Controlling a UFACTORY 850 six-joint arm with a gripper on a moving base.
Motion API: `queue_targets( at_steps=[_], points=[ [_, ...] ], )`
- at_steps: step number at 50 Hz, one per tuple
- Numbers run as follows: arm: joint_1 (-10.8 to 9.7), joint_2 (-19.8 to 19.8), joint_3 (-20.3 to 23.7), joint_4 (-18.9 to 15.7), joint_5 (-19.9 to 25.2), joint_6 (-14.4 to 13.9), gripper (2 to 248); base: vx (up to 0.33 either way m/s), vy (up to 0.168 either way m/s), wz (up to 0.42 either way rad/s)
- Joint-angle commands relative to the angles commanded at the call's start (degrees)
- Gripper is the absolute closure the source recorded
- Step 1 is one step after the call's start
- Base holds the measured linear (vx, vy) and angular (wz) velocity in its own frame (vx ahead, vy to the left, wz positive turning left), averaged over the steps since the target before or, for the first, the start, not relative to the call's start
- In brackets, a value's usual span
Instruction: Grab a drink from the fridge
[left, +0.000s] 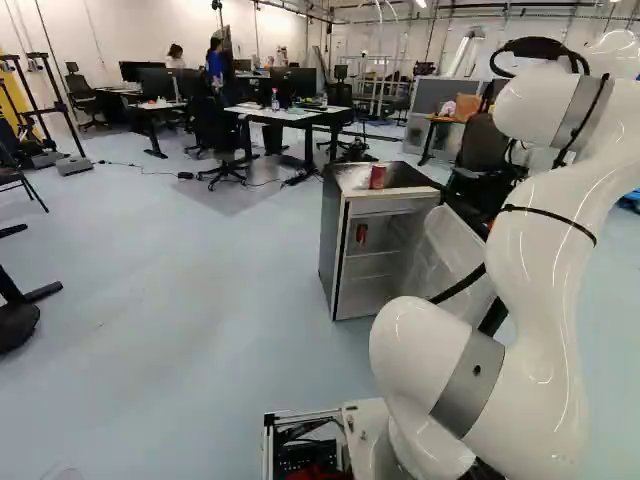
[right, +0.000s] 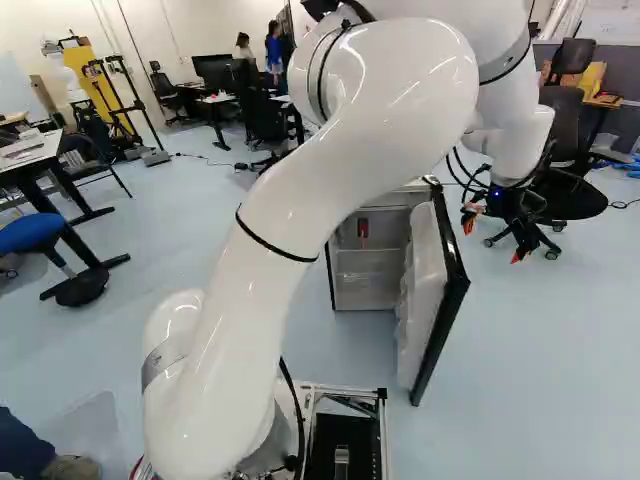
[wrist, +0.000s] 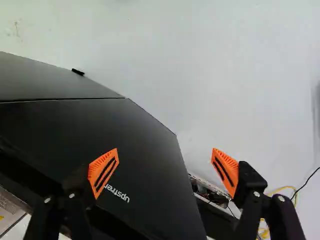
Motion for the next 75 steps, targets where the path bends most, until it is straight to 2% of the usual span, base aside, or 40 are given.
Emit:
queue_targets(
  at_steps=[31, 56, 75],
  points=[
    [0.4, 4.6, 7.2, -0.9, 0.7, 0.0, 3, 0.000, 0.000, 0.000],
    [0.3, 9.5, 14.6, -4.5, 3.3, 0.0, 3, 0.000, 0.000, 0.000],
    [1.0, 12.8, 19.5, -7.7, 5.7, 0.0, 3, 0.000, 0.000, 0.000]
  ],
)
